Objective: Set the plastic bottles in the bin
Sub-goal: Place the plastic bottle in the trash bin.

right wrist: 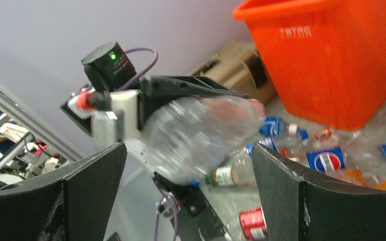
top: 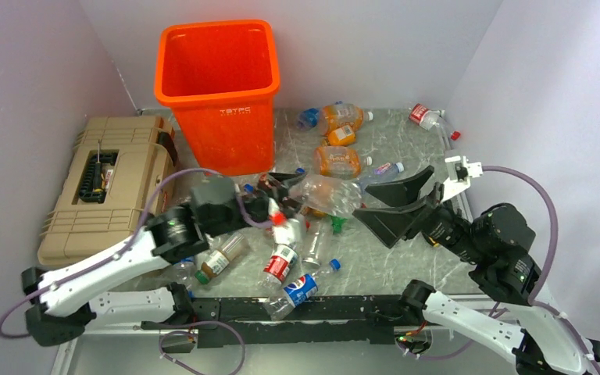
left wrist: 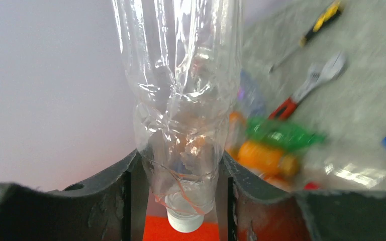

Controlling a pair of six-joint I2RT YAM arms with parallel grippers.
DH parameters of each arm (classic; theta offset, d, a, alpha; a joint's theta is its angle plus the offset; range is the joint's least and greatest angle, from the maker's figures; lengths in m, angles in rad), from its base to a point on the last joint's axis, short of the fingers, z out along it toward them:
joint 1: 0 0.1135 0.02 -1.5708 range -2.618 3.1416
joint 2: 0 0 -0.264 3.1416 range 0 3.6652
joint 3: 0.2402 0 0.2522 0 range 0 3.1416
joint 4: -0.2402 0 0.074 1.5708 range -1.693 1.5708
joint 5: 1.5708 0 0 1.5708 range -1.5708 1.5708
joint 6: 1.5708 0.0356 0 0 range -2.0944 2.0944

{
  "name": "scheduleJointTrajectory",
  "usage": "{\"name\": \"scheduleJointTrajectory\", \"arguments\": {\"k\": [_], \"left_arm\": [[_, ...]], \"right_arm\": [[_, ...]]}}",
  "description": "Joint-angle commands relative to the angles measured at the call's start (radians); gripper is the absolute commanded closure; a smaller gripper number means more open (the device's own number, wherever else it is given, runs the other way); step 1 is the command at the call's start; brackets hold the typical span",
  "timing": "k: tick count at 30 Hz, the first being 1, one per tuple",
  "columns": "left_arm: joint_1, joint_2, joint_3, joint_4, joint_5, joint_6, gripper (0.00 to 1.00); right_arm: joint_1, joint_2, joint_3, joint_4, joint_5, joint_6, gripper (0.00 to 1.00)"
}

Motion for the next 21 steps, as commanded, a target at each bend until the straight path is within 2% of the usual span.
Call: {"name": "scheduleJointTrajectory", "arguments": {"k": [1,3,9,15,21], "left_arm": [[-0.141,0.110,-0.140,0.113,-0.504,0.652,1.00],[-0.160,0.094,-0.267,0.327,-0.523,0.868,1.00],[-0.174,0.063,-0.309,0.451,-0.554,1.025,1.00],[-0.174,0.060,-0.267,0.382,-0.536,1.095,1.00],[-0.185,0.039,-0.276,0.301,-0.511,1.108,1.00]], "right_arm": [[0.004,0.028,0.113,-0.189,0.025,-0.006,0.00],[0.004,0.041,0.123,-0.232,0.041,-0.003,0.00],[0.004,0.101,0.086,-0.349,0.017,-0.008,0.00],[0.004,0.150,-0.019,-0.340,-0.073,-0.029,0.00],[0.003,0.189,-0.040,-0.344,-0.010,-0.075,0.00]]}}
